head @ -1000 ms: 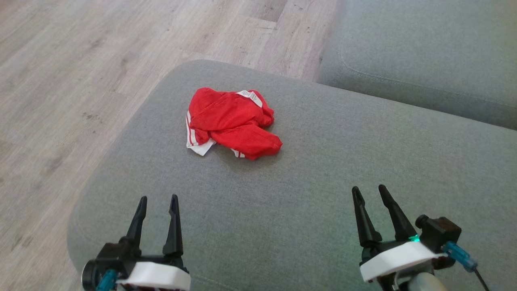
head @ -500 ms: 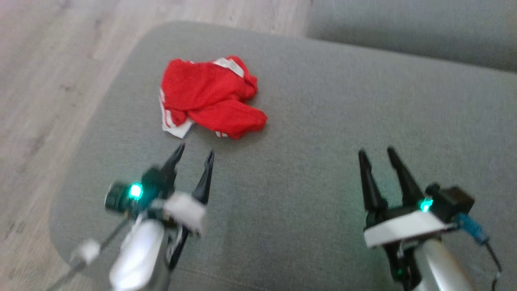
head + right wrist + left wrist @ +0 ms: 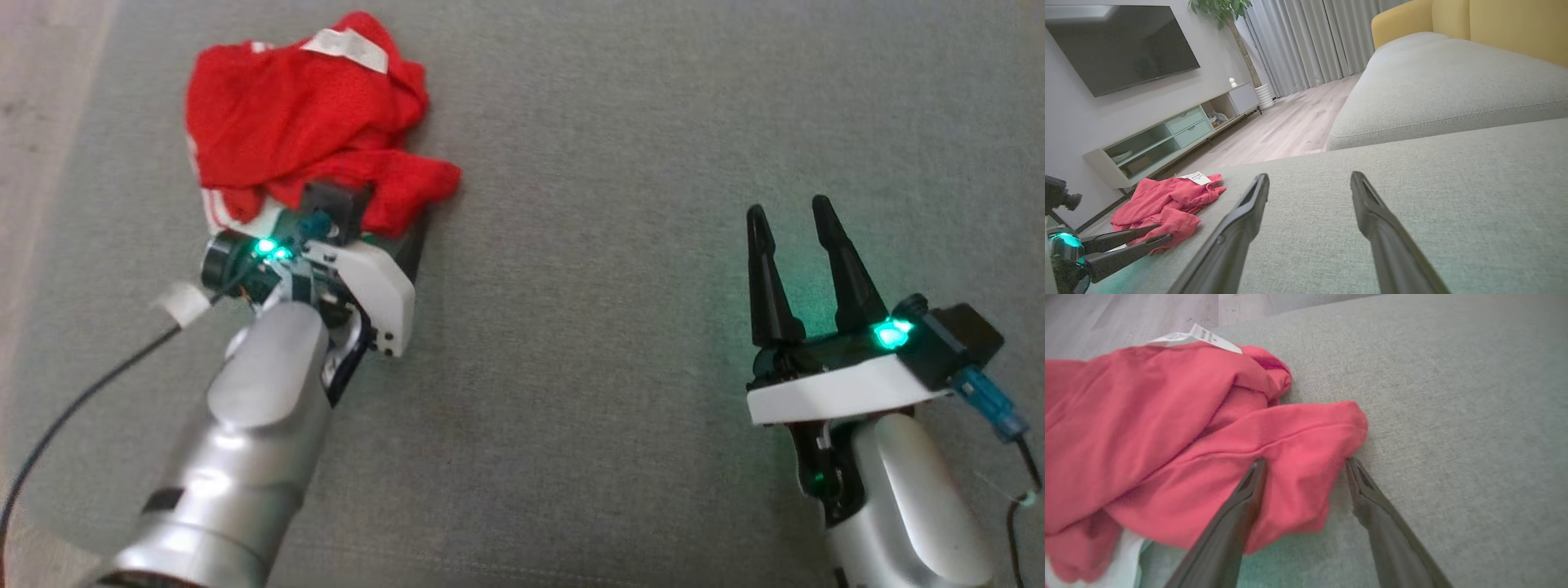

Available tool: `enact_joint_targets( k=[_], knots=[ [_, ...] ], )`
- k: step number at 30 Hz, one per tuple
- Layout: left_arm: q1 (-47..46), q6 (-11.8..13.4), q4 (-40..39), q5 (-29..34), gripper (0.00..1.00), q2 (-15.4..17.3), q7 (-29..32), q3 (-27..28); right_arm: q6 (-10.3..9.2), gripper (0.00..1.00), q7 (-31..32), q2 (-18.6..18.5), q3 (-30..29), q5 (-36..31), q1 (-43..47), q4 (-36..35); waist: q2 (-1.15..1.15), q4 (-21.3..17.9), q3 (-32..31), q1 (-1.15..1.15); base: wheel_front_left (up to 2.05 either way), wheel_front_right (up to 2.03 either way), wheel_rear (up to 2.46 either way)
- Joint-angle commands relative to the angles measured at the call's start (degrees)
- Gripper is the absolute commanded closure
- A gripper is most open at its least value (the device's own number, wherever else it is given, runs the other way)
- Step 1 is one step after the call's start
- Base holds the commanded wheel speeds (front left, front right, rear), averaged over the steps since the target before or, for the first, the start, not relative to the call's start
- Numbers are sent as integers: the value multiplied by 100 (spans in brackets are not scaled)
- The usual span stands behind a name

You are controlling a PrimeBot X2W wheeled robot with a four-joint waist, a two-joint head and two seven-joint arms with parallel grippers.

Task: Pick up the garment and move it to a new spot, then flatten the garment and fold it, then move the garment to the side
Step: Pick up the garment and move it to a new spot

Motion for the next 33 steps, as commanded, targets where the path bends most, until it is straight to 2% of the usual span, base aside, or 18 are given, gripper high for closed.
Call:
enact_joint_targets(
  k=[1, 5, 6, 7, 13, 17, 21, 26, 33],
  knots=[
    [-300, -28, 20, -16, 0, 228, 29, 77, -5, 0, -14, -9, 171, -30, -148, -203, 0, -183, 182, -2, 0, 0, 0],
    [-533, -30, 436, -122, 0, 310, -58, -53, -5, 0, -20, -9, 212, -4, -187, -186, 0, -299, 222, -2, 0, 0, 0],
    [-563, -30, 523, -152, 62, 320, -97, -88, -5, 0, -23, -9, 219, 9, -186, -174, 0, -322, 211, -2, 0, 0, 0],
    [-581, -30, 583, -200, 100, 317, -161, -137, -5, 0, -26, -9, 223, 21, -180, -160, 0, -341, 191, -2, 0, 0, 0],
    [-612, -31, 597, -292, 100, 396, -1267, -264, -5, 0, -48, -9, 241, 85, -93, -38, 0, -409, -131, -2, 0, 0, 0],
    [-434, -31, 393, -353, 100, 268, -1888, -476, -5, 0, -59, -9, 281, 180, -1, 49, 0, -475, -517, -2, 0, 0, 0],
    [-153, -31, -129, -496, 100, 81, -2046, -1026, -5, 0, -65, -9, 304, 342, 106, 145, 0, -584, -874, -2, 0, 0, 0],
    [50, -31, -643, -684, 100, -38, -2080, -1446, -5, 0, -68, -9, 328, 411, 149, 182, 0, -792, -1076, -2, 0, 0, 0],
    [109, -3, -1154, -1057, 100, -135, -1992, -2165, -5, 0, -71, -9, 408, 555, 126, 158, 0, -1545, -1053, -2, 0, 0, 0]
  ],
)
